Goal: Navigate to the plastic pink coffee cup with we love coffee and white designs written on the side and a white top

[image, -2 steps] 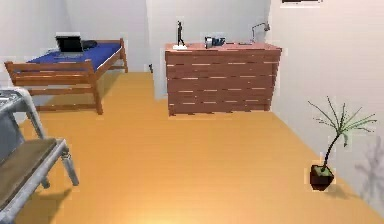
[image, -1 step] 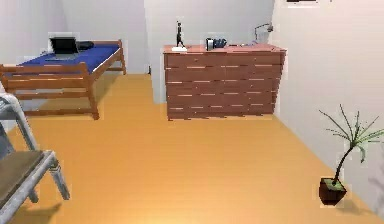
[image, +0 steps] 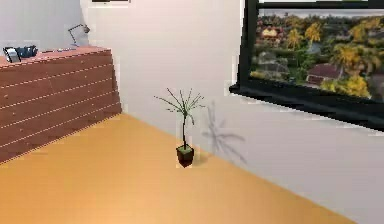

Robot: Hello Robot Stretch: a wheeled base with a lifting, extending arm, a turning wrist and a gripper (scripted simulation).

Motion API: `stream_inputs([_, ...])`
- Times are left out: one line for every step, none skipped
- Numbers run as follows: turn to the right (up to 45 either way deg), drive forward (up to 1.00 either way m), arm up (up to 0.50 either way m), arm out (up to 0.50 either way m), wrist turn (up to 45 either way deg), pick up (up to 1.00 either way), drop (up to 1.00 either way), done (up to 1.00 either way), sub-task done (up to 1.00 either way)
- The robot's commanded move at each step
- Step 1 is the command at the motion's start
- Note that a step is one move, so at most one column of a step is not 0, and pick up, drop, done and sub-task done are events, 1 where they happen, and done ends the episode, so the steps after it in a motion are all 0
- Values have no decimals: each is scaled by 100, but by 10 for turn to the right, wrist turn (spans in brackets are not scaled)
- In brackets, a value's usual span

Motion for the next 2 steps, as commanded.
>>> stream_inputs([450, 0, 0, 0, 0, 0, 0, 0, 0])
stream_inputs([0, 85, 0, 0, 0, 0, 0, 0, 0])
